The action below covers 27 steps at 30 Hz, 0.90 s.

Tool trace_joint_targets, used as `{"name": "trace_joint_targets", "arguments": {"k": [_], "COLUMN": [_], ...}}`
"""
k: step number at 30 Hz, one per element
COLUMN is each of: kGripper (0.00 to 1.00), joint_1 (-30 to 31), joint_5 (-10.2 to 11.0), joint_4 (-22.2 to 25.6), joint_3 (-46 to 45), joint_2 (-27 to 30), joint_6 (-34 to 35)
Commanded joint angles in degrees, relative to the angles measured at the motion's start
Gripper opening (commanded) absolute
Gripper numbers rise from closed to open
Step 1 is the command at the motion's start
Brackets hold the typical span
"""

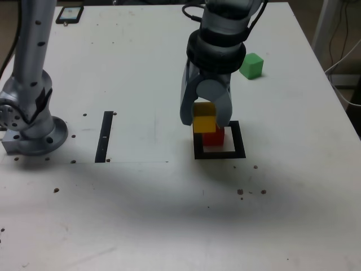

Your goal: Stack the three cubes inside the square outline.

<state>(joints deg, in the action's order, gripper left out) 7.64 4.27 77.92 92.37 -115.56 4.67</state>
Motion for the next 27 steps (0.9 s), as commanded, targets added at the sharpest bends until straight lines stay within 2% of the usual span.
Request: {"name": "trace_joint_targets", "arguments": {"k": [1, 27], "kGripper": [0.14, 0.16], "joint_1": [-0.68, -2.02], "joint_5": [0.23, 0.44], "joint_4": [-0.01, -1.07], "joint_3": [0.4, 1.11], "joint_2": [-0.13, 0.29], "joint_6": [-0.36, -1.24]}}
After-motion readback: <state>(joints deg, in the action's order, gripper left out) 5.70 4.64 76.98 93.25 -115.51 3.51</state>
